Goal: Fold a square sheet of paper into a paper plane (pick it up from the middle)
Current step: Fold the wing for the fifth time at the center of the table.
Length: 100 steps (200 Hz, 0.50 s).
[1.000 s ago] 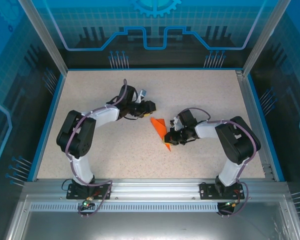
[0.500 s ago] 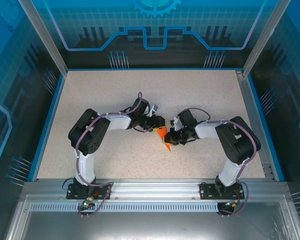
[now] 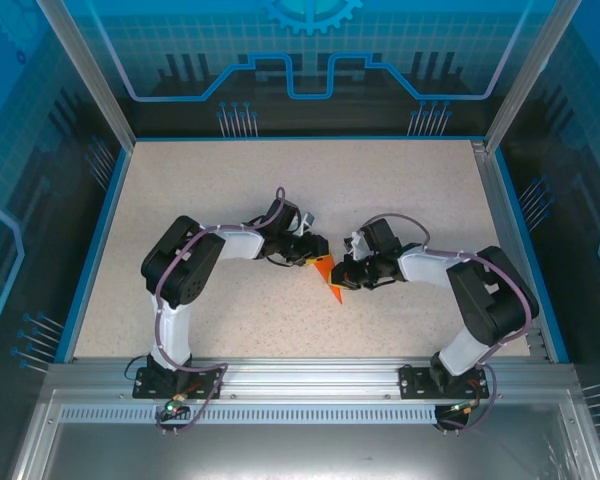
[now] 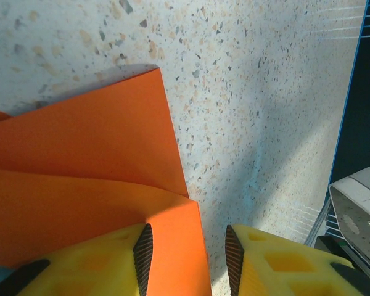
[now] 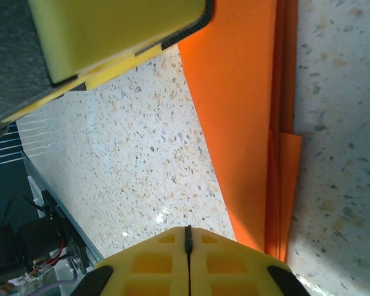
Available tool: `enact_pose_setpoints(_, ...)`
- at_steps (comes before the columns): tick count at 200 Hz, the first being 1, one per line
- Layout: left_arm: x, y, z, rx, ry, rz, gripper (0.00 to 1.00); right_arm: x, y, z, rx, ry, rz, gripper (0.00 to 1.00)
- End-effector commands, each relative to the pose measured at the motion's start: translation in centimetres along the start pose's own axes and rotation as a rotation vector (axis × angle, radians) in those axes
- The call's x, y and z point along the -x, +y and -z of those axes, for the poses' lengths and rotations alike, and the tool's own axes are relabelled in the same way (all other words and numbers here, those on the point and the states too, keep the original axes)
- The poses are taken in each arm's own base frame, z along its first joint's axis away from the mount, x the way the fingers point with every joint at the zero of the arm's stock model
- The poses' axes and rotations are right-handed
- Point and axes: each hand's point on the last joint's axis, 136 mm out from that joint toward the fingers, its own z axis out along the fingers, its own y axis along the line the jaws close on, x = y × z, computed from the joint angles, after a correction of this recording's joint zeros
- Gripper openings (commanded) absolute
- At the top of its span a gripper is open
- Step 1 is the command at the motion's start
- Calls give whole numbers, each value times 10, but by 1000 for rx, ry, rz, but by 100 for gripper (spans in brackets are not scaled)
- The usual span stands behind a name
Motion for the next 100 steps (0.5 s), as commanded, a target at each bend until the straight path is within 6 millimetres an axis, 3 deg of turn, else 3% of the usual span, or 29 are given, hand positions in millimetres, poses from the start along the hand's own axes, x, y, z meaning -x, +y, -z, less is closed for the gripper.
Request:
enact_pose_setpoints(1,-11,36,-10,111,28,66,40,-22,-18,-6,-27,78,-46,7)
enact_pose_setpoints(48,-10,40,-10,129,28,80,38,-42,-46,-13,-93,119,-89,7)
enact_pose_setpoints(100,-10,50,-8,146,27,102,37,-53,-41,-3,-69,110,-77,10)
